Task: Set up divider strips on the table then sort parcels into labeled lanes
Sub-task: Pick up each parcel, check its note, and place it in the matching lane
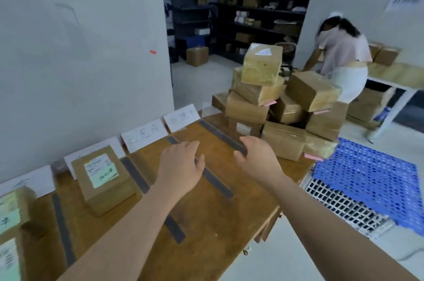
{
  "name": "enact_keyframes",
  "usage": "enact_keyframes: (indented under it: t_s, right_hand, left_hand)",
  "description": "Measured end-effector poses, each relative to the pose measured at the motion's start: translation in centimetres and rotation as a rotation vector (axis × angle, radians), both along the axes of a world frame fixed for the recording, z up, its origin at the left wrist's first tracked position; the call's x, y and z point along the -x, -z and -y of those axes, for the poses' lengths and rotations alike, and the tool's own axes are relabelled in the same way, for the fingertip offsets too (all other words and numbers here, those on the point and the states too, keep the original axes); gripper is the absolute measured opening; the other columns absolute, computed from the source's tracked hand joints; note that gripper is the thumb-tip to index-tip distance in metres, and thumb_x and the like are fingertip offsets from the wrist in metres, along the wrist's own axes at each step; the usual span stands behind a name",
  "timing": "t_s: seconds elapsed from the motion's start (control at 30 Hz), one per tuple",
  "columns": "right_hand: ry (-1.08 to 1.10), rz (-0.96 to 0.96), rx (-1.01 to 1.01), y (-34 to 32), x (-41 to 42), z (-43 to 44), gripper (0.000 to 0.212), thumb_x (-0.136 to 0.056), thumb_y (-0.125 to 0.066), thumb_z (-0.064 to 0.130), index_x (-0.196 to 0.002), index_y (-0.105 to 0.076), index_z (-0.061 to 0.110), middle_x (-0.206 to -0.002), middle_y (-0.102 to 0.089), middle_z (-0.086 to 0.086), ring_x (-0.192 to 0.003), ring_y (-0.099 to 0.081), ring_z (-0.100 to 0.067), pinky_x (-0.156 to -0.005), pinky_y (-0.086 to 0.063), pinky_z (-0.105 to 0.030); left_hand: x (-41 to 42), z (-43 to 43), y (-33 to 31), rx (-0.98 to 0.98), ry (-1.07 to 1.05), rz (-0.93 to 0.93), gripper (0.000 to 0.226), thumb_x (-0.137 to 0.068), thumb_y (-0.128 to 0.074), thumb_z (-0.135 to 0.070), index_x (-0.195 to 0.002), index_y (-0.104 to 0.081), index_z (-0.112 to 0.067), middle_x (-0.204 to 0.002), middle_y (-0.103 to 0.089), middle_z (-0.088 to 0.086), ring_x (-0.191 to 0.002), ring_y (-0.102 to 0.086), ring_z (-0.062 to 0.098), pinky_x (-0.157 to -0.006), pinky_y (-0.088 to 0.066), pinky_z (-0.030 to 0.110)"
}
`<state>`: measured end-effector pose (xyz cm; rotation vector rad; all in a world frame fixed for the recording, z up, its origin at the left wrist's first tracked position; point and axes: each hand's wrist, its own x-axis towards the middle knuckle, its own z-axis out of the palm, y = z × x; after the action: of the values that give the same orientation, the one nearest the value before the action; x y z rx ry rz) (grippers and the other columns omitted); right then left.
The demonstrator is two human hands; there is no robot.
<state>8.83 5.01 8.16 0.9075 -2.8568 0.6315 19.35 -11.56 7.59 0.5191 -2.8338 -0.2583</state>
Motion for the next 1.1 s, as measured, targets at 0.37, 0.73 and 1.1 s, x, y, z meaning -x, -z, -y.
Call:
enact_keyframes:
  t_s: [0.37,0.73,1.1]
  right_hand:
    - [0.308,0.071,0.12,-3.3,12.7,-21.0,0.043,-0.091,-0.056,0.028,-0.127,-0.057,0.006,-0.128,-0.059,-0.016,-0.118,-0.053,-0.031,-0.094,-0.042,-0.035]
    - [0.333,0.144,0.11,-4.4,26.2,-29.1,0.053,-0.094,-0.05,0.032,-0.141,-0.045,0.008,-0.143,-0.049,-0.012,-0.129,-0.047,-0.028,-0.1,-0.038,-0.032]
    - [0.294,0.24,0.223,-4.8,40.6,-24.9,0.043,-0.098,-0.046,0.026,-0.129,-0.054,-0.002,-0.134,-0.056,-0.019,-0.122,-0.052,-0.032,-0.099,-0.039,-0.036]
  left_hand:
    - [16.8,-18.3,-3.7,-0.096,0.215,-0.086,0.051,-0.1,-0.045,-0.045,-0.146,-0.044,-0.023,-0.144,-0.053,-0.001,-0.13,-0.052,0.021,-0.108,-0.043,0.046]
    - [29.3,-25.2,-4.4,-0.143,0.091,-0.076,0.052,-0.099,-0.043,-0.043,-0.145,-0.044,-0.019,-0.138,-0.058,0.001,-0.122,-0.057,0.021,-0.095,-0.048,0.04]
    - [43.7,-22.6,-3.4,-0.353,-0.011,-0.015,0.06,-0.101,-0.034,-0.046,-0.15,-0.033,-0.011,-0.151,-0.043,0.009,-0.136,-0.043,0.026,-0.105,-0.039,0.04]
